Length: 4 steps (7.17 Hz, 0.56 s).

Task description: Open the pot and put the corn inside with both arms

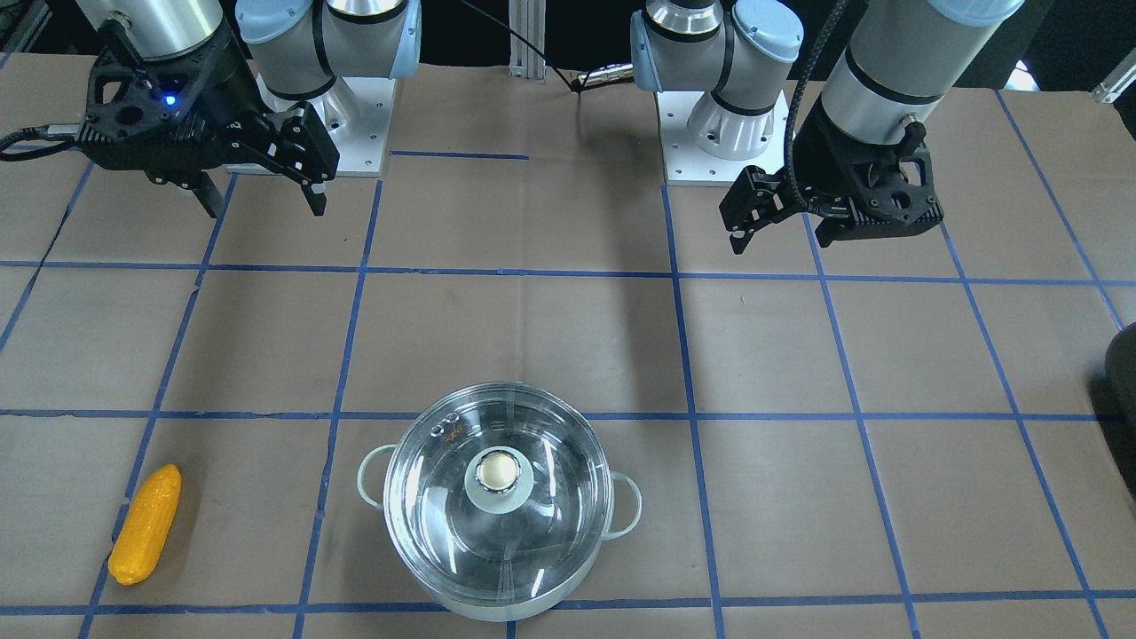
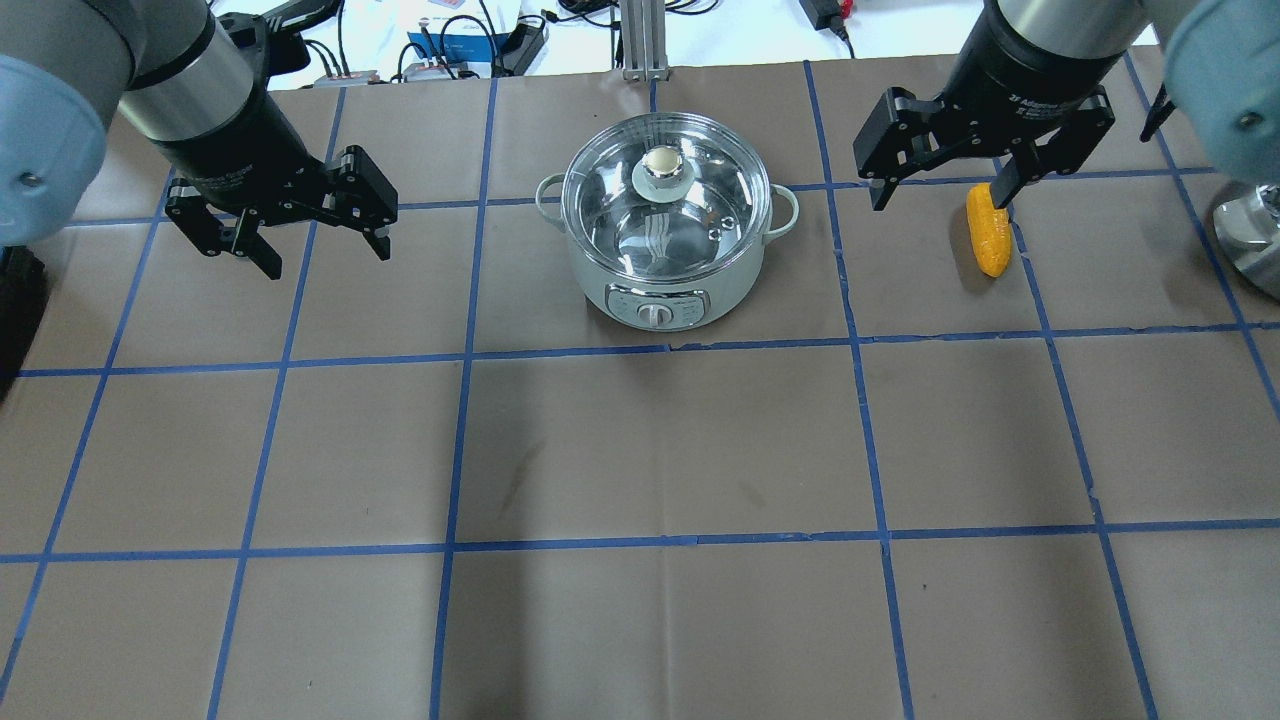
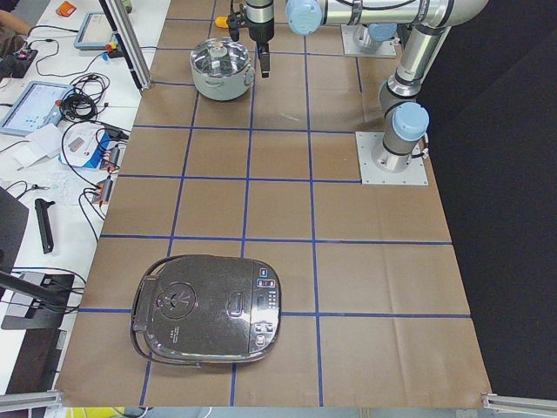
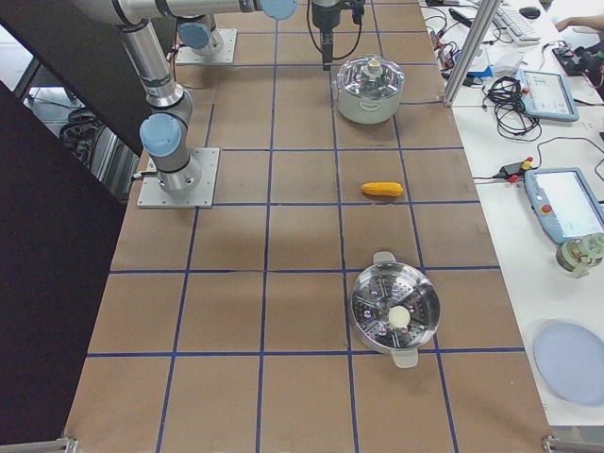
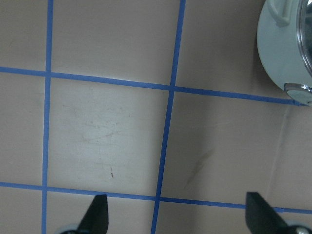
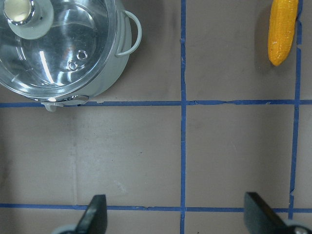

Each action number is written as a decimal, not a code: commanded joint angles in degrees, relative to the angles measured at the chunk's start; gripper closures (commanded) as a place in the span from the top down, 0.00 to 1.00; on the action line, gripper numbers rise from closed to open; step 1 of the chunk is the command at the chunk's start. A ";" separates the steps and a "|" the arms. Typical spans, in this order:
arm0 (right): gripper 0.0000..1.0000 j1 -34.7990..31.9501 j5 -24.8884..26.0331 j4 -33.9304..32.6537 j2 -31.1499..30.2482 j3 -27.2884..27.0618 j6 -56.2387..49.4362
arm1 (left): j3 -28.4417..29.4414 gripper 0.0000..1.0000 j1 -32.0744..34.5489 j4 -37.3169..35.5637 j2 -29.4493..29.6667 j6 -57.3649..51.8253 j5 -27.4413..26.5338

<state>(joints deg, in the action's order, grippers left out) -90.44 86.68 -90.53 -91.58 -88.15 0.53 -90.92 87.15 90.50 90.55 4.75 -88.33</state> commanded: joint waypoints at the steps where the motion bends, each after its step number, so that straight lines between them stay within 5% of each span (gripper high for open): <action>1: 1.00 0.00 0.07 0.00 0.00 0.00 0.00 | 0.04 1.00 0.04 0.03 -0.11 0.00 0.00; 4: 1.00 0.00 0.16 0.00 0.09 0.00 0.00 | 0.74 1.00 -0.05 -0.14 0.50 0.17 -0.09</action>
<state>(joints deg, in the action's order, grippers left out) -90.44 86.80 -90.53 -91.57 -88.15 0.53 -90.68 87.17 90.44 90.58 4.79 -88.35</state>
